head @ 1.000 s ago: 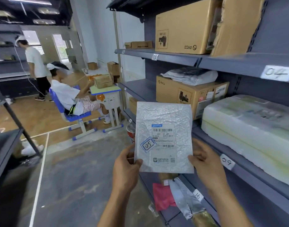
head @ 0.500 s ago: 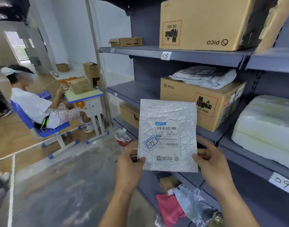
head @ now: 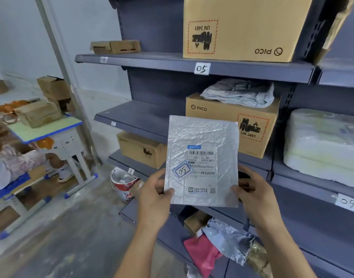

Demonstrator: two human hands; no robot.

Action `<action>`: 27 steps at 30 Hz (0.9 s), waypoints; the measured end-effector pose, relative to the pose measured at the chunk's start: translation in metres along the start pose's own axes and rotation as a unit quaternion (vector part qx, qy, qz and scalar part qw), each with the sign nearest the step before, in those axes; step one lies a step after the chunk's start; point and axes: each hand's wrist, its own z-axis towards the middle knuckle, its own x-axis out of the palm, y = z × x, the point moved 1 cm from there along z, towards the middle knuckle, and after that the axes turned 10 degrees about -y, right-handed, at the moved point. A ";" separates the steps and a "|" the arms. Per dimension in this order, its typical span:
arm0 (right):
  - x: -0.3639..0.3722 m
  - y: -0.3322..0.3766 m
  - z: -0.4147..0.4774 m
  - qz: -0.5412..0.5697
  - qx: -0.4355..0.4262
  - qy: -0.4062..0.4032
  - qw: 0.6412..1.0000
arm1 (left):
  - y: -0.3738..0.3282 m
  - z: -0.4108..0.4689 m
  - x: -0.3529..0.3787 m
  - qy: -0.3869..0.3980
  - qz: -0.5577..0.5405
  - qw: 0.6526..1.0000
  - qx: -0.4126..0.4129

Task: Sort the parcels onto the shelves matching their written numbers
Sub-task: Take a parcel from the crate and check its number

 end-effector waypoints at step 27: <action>0.083 0.033 0.038 -0.042 0.013 -0.146 0.988 | 0.000 0.148 0.014 0.169 -0.016 0.985 0.042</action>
